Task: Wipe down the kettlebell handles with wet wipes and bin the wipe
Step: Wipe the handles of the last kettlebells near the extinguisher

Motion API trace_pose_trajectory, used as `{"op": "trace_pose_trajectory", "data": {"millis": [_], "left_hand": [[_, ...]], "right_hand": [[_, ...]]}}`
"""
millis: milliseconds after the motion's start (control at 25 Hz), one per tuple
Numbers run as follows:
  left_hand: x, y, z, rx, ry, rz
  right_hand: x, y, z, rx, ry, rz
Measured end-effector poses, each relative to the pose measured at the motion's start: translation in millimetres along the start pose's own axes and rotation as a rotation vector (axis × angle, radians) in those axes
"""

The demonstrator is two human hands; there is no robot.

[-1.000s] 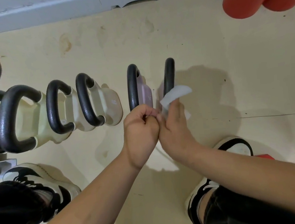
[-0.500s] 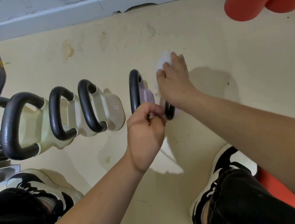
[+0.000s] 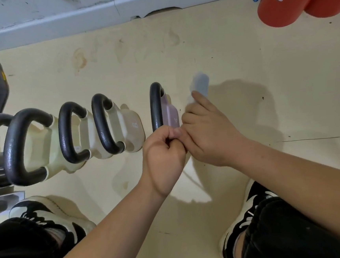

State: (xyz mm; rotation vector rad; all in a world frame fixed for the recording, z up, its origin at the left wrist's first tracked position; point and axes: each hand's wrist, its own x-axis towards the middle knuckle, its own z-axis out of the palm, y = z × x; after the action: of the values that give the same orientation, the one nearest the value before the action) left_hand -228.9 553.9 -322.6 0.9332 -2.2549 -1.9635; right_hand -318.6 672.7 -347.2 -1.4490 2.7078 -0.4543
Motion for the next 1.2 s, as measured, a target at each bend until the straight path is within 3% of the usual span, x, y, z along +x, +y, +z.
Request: {"op": "trace_pose_trajectory", "data": {"millis": [120, 200, 320, 480, 560, 600, 720, 800, 960, 1080, 1200], "left_hand": [[-7, -1, -5, 0.056, 0.079, -0.039], [-9, -1, -7, 0.078, 0.09, -0.049], [-7, 1, -6, 0.072, 0.072, -0.048], [3, 5, -5, 0.049, 0.052, 0.092], [6, 3, -5, 0.097, 0.097, 0.231], [8, 1, -3, 0.152, 0.124, 0.301], [17, 5, 17, 0.293, 0.101, 0.397], [23, 15, 40, 0.382, -0.003, 0.311], [39, 30, 79, 0.577, -0.062, 0.081], [78, 53, 82, 0.501, -0.088, -0.193], [112, 77, 72, 0.165, -0.197, -0.521]], "right_hand": [[9, 18, -4, -0.077, 0.027, -0.09], [29, 44, -7, -0.094, -0.023, 0.047], [39, 63, -8, 0.115, -0.058, 0.274], [8, 25, 3, 0.325, 0.037, 0.176], [-9, 6, -1, 0.538, 0.021, 0.18], [-14, -1, -9, 0.718, 0.029, 0.268], [-2, 8, -36, 1.438, 0.287, 0.712], [11, 25, -47, 1.611, 0.5, 0.894], [14, 44, -36, 1.285, 0.589, 1.18], [5, 48, -23, 1.254, 0.513, 1.233], [0, 51, -15, 1.339, 0.309, 1.216]]}}
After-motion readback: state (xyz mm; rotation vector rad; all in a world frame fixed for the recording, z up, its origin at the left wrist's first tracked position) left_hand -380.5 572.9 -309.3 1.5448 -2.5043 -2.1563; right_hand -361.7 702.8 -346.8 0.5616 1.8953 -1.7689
